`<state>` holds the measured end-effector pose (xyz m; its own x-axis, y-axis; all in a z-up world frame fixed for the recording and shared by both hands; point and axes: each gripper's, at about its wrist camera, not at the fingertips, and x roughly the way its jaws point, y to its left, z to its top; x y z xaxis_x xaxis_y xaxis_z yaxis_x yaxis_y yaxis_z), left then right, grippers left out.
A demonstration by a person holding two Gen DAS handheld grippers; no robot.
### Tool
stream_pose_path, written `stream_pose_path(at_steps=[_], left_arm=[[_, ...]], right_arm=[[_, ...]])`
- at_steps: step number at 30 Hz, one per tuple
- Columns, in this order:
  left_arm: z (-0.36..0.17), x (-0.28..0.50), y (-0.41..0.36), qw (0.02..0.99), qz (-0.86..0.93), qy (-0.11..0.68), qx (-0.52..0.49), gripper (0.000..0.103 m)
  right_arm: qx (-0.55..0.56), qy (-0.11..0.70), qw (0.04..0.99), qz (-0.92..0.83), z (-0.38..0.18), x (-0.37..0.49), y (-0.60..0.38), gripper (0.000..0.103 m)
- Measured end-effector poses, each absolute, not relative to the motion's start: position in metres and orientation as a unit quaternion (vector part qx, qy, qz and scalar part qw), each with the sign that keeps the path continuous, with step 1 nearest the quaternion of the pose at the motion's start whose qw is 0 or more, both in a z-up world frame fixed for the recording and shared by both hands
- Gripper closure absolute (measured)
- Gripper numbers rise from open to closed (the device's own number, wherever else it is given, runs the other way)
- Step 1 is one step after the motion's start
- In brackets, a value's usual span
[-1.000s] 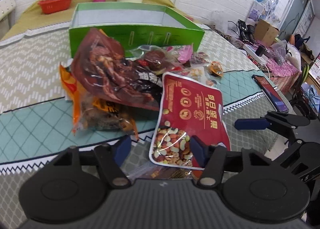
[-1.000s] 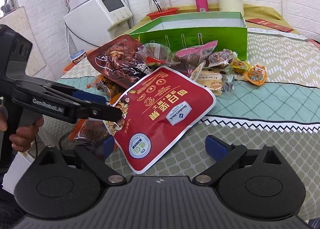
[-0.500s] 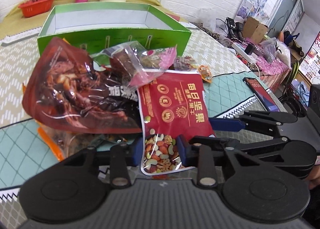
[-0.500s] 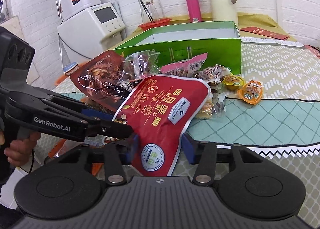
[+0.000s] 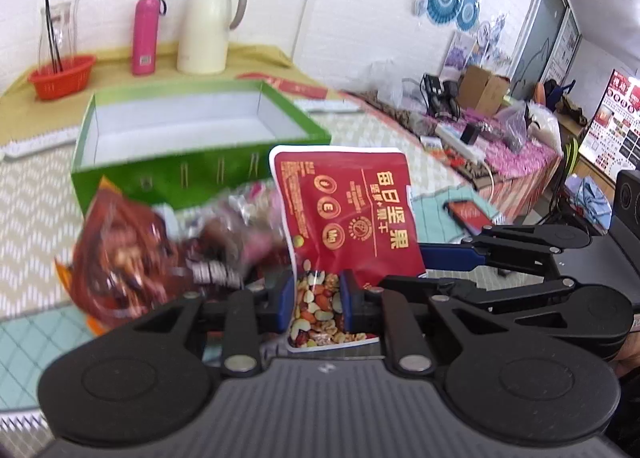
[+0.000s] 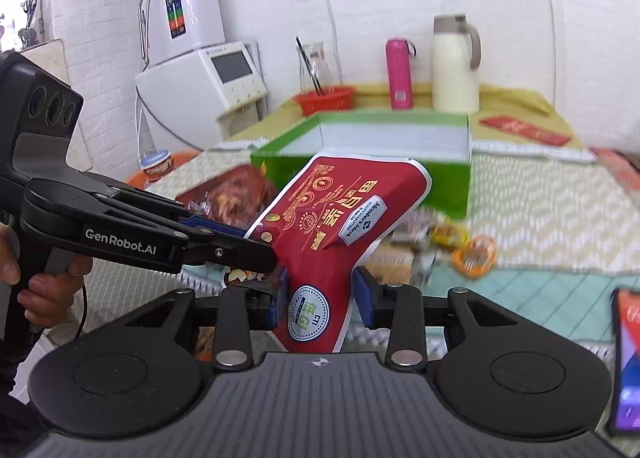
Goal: Organize snacks
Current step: 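Carry the nut pouch into the green box and open the left gripper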
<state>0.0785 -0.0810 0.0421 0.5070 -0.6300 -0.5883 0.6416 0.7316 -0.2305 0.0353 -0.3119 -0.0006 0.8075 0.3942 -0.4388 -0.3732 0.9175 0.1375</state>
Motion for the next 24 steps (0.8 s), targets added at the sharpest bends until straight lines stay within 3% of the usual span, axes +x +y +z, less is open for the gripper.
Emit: stream_pose_path(at_steps=[5,13,24], left_arm=[[0.062,0.12,-0.09,0.886,-0.35,0.305,-0.011,0.089],[0.072,0.218,-0.11,0.892,-0.323,0.312,-0.046,0.089],[0.033,0.291,-0.134,0.878,-0.303,0.369,-0.045,0.089]], right_arm=[[-0.007,0.2,0.961,0.191,0.024,0.079,-0.316,0.04],[0.018,0.21,0.96,0.186,0.032,0.183,-0.335,0.04],[0.02,0.258,0.95,0.172,-0.001,0.25,-0.345,0.036]])
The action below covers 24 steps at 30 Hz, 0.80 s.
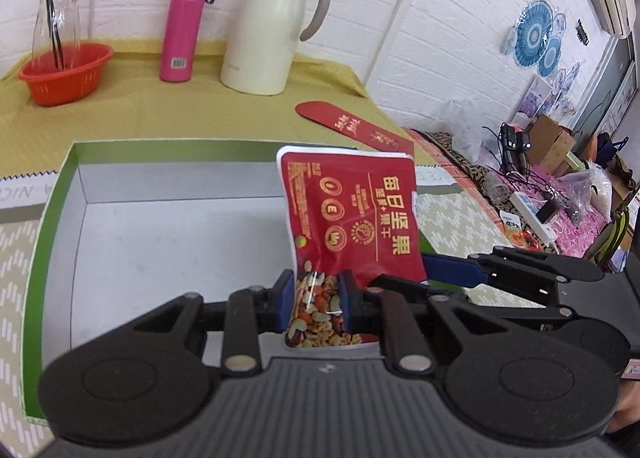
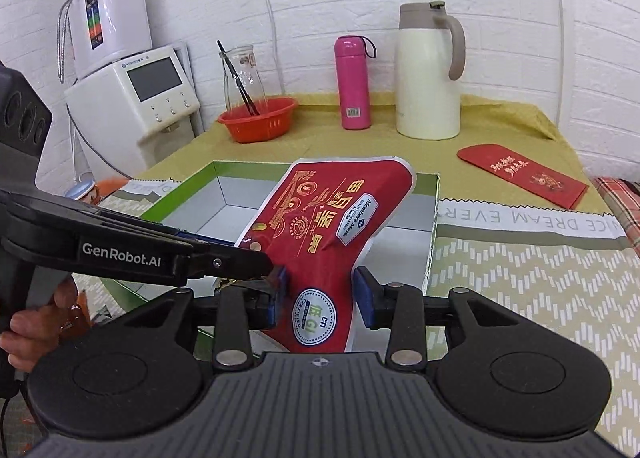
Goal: Organize snacks
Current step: 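Carry the nut pouch into the green box and open the left gripper, then move the right tool to the brown pork jerky strip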
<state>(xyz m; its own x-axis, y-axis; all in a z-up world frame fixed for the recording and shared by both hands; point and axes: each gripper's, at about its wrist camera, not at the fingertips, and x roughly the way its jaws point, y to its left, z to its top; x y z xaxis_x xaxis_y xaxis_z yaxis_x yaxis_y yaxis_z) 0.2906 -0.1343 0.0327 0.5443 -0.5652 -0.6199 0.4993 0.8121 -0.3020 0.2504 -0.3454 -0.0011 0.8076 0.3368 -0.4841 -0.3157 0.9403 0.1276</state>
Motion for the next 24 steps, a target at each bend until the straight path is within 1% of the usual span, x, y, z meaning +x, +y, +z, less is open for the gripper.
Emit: stream_pose_path(at_steps=[1,2,3,4,5,6,7,10,11,16,24], left_arm=[[0.03,0.293,-0.136,0.877,-0.301,0.372,-0.041,0.088],[0.028,0.296,-0.137,0.876,-0.3,0.375,-0.039,0.085],[0.027,0.298,-0.136,0.876,-0.298,0.377,-0.04,0.067],[0.026,0.298,-0.134,0.88,-0.292,0.373,-0.044,0.058],[0.028,0.298,-0.131,0.889,-0.278,0.361,-0.047,0.036],[0.03,0.295,-0.127,0.898,-0.268,0.344,-0.054,0.028],[0.033,0.293,-0.123,0.903,-0.264,0.332,-0.063,0.028],[0.044,0.291,-0.117,0.903,-0.257,0.335,-0.079,0.02],[0.048,0.288,-0.117,0.907,-0.251,0.33,-0.077,0.008],[0.071,0.262,-0.112,0.923,-0.253,0.285,-0.046,0.008],[0.107,0.195,-0.083,0.925,-0.27,0.265,-0.034,0.008]], right_arm=[[0.017,0.263,0.95,0.17,-0.004,0.252,-0.345,0.033],[0.011,0.267,0.949,0.167,-0.007,0.256,-0.344,0.029],[0.007,0.268,0.95,0.163,-0.009,0.257,-0.344,0.024],[0.003,0.263,0.951,0.16,-0.01,0.256,-0.344,0.018],[-0.004,0.255,0.954,0.157,-0.01,0.254,-0.345,0.014],[-0.012,0.246,0.957,0.152,-0.008,0.251,-0.344,0.001],[-0.016,0.236,0.959,0.154,-0.007,0.247,-0.345,0.0],[-0.013,0.219,0.962,0.164,0.0,0.24,-0.346,0.0],[-0.013,0.215,0.963,0.161,0.002,0.239,-0.345,0.0],[-0.01,0.206,0.966,0.155,0.018,0.222,-0.342,0.0],[-0.027,0.173,0.969,0.177,0.043,0.15,-0.33,0.0]])
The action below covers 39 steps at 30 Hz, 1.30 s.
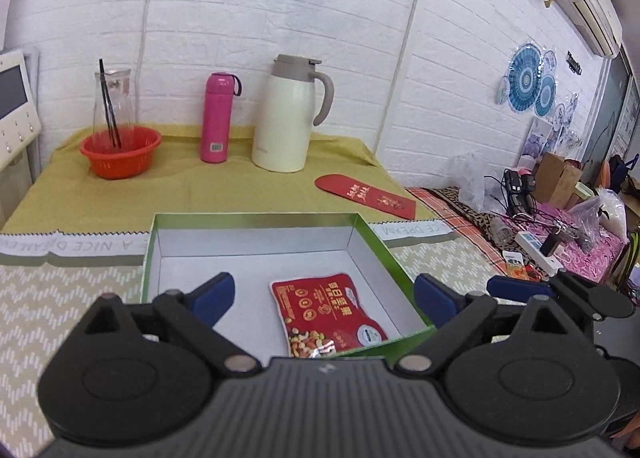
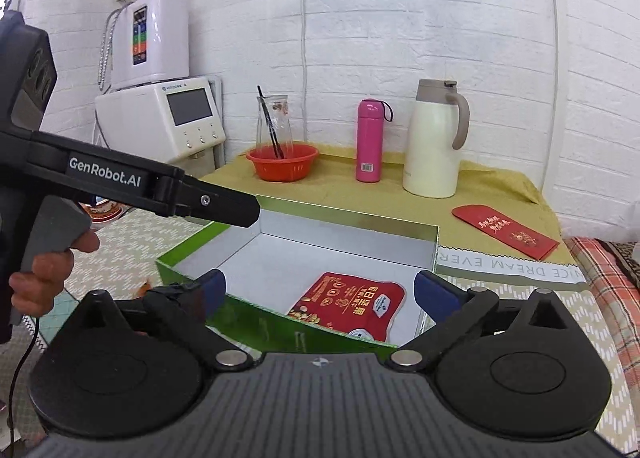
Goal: Organize snacks
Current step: 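Move the right tool to the brown pork jerky strip, then grasp the jerky strip with the right gripper while the left gripper grasps a clear snack bag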
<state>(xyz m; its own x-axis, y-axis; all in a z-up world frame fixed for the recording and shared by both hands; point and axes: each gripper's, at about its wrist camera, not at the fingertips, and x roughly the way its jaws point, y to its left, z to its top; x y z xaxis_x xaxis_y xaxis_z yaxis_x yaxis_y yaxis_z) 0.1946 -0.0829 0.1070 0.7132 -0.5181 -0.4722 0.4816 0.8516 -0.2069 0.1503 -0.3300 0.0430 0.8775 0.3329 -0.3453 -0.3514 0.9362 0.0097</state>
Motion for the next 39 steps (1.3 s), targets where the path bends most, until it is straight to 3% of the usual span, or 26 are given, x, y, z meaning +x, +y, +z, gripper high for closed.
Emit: stream_pose_path(at_steps=[8,18,26,30,34,39], left_arm=[[0.084,0.116,-0.021,0.906,-0.292,0.301,-0.056,0.008],[0.031,0.052,0.036,0.903,-0.268,0.327,-0.069,0.008],[0.022,0.032,0.052,0.898,-0.275,0.333,-0.081,0.008],[0.021,0.033,0.044,0.892,-0.289,0.338,-0.078,0.008],[0.015,0.034,0.031,0.882,-0.311,0.347,-0.071,0.008],[0.001,0.038,0.009,0.864,-0.34,0.367,-0.062,0.008]], right_arm=[[-0.059,0.113,0.955,0.267,0.023,0.057,-0.316,0.0],[-0.082,0.193,0.906,0.368,-0.024,0.036,-0.273,0.0],[-0.141,0.235,0.85,0.45,-0.051,0.042,-0.22,0.0],[-0.164,0.25,0.854,0.425,-0.058,0.046,-0.21,0.0],[-0.132,0.265,0.882,0.366,-0.056,0.048,-0.23,0.013],[-0.081,0.274,0.915,0.283,-0.059,0.042,-0.266,0.015]])
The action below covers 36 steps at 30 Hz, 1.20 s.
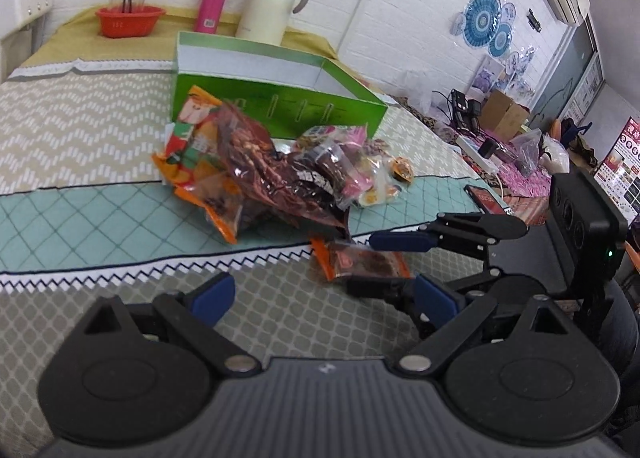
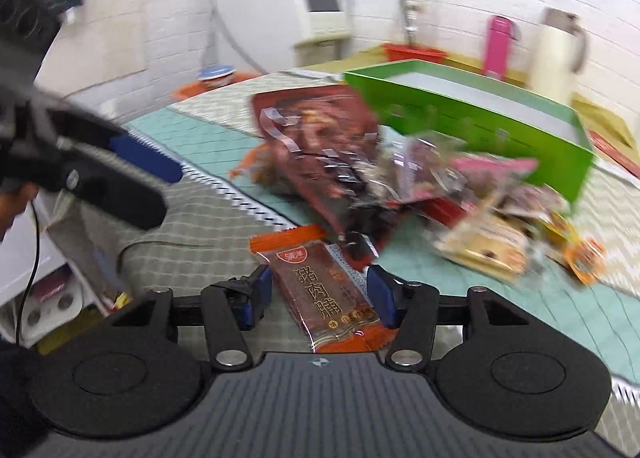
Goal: Organize snacks
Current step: 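Grasp the jerky strip with the right gripper while the left gripper grasps a clear snack bag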
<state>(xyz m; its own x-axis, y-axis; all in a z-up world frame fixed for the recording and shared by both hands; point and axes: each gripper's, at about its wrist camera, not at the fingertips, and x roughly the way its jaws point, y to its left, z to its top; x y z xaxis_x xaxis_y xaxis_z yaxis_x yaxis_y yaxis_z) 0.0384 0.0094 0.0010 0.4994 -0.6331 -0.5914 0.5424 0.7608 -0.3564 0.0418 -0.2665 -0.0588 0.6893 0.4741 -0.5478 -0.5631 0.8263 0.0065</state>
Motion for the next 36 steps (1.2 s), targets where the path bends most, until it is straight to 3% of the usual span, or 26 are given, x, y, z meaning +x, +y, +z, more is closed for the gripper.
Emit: stream_pose_path(at_steps=[5,9,12,17,25,31,36], left_arm=[[0.006,0.043,-0.007,0.859,-0.359,0.359,-0.062,0.008],[0.021,0.045,-0.019,0.864,-0.372,0.335,-0.049,0.008],[0.03,0.048,-0.021,0.869,-0.376,0.319,-0.038,0.008],[0.021,0.059,-0.01,0.874,-0.336,0.35,-0.025,0.008],[0.03,0.055,0.021,0.884,-0.312,0.346,-0.045,0.008],[0.045,0.071,-0.016,0.881,-0.347,0.32,-0.001,0.008],[0.037,0.111,-0.056,0.87,-0.363,0.334,0.009,0.008]], right_arm=[[-0.074,0.275,0.93,0.23,-0.061,0.039,-0.282,0.013],[-0.07,0.279,0.929,0.234,-0.061,0.037,-0.289,0.003],[-0.076,0.281,0.928,0.232,-0.062,0.039,-0.29,0.002],[-0.068,0.287,0.927,0.229,-0.061,0.039,-0.298,0.0],[-0.057,0.293,0.913,0.277,-0.056,0.04,-0.304,0.0],[-0.065,0.3,0.91,0.279,-0.059,0.052,-0.304,0.0],[-0.07,0.31,0.915,0.249,-0.056,0.045,-0.316,0.011]])
